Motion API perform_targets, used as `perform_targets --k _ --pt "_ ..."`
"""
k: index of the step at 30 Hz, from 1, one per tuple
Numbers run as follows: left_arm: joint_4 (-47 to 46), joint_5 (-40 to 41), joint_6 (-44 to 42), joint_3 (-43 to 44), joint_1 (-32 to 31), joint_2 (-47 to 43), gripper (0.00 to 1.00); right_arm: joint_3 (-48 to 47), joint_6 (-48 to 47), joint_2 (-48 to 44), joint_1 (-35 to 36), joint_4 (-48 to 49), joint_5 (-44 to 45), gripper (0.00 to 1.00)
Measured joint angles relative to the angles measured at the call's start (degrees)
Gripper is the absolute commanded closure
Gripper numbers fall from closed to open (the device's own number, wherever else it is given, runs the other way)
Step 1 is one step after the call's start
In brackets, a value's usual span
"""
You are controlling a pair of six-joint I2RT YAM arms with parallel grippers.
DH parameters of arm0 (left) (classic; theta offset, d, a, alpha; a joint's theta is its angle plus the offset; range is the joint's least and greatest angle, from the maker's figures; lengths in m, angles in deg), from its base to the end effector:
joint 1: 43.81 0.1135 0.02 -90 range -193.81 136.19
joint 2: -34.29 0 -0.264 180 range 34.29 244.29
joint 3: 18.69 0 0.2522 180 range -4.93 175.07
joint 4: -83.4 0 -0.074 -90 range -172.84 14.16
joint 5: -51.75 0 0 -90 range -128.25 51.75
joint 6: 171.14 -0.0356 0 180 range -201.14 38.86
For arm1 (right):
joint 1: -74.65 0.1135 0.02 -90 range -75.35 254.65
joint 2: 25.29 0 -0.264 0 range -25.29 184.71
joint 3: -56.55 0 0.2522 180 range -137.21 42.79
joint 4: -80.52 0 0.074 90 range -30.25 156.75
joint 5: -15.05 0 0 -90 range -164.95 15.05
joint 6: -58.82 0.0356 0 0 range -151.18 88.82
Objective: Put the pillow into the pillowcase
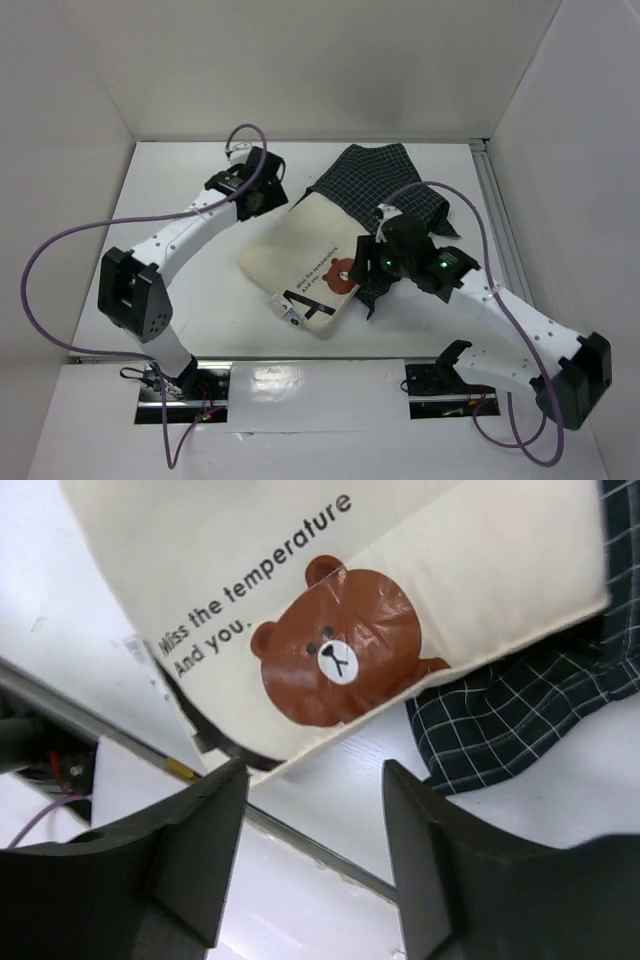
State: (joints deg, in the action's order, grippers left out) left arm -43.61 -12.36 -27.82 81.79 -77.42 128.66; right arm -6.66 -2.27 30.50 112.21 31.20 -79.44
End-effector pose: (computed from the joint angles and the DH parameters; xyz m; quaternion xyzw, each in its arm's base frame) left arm 0.3112 -0.1882 0.3262 -0.2362 0.8789 -0.0952 0.4033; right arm 0.1593 0.1261 0.2913 -0.0847 0.9087 0.2531 0.3210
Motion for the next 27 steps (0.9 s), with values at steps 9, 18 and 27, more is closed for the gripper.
perform_targets --k 9,18,27 --pt "-4.81 -7.15 -5.35 -11.37 11.28 8.66 0.26 -4.59 4.33 26.03 7.67 7.54 4.33 0.42" --pt "-9.20 -12.74 -1.46 -26.95 -7.91 -12.13 0.21 -8.98 0.83 28.61 -8.31 1.03 10.14 0.12" --pt "-5.64 -12.81 -1.77 -29.92 -4.02 -27.61 0.02 -20.81 -2.43 26.82 1.92 -1.09 20.50 0.00"
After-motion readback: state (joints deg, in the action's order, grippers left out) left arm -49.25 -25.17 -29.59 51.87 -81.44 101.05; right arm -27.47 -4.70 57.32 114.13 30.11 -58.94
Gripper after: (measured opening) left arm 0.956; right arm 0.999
